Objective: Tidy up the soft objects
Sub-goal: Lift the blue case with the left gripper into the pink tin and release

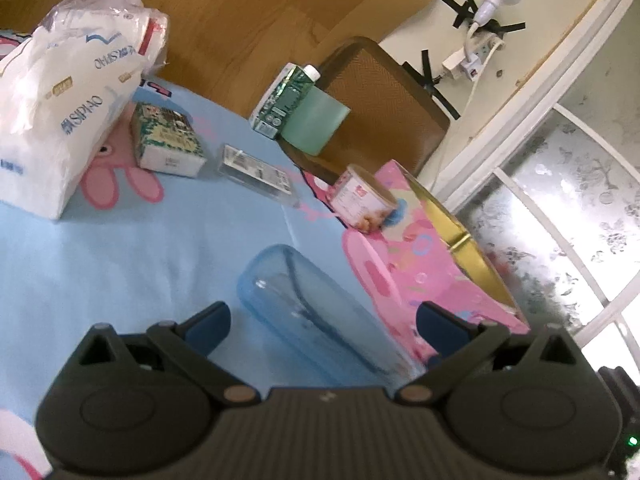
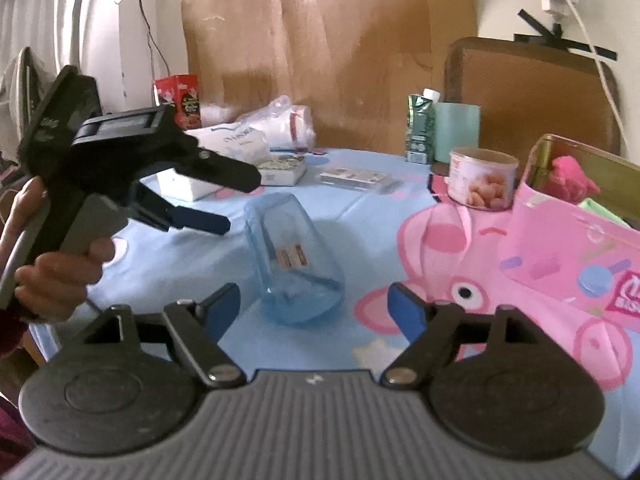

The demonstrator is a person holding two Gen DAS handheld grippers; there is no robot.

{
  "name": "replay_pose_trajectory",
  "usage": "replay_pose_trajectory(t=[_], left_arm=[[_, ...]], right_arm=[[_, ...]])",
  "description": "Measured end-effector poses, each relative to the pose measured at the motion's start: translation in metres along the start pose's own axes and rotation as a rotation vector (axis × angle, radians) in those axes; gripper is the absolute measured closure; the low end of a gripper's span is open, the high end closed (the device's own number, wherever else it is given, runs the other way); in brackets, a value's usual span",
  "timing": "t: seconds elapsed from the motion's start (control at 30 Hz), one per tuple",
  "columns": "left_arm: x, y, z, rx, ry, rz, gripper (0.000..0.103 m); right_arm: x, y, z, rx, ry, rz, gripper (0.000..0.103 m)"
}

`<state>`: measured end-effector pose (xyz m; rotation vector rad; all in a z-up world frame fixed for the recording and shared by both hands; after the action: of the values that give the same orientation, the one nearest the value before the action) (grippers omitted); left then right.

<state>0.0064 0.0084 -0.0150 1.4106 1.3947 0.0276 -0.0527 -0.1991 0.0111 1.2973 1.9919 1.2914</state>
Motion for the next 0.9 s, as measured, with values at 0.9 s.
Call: replay_pose_trajectory(t=[0.9], left_arm=[[-0.160,0.041,0.095,0.092,-0.071,0.329,0.037]], right_arm=[[-0.048,0.040,-0.030,-0.259,-0.232,-0.027,0.047]])
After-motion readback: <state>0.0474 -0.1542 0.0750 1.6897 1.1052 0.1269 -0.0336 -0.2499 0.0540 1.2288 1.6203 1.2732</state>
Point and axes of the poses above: each gripper's, at about its wrist camera, not at the fingertips, and z roughly the way its jaws point, x to its left, y to its top, the point moved 3 cm from there along z, roughly the way its jaws point, and after that the axes turned 2 degrees about -x, right-handed, at the moved point
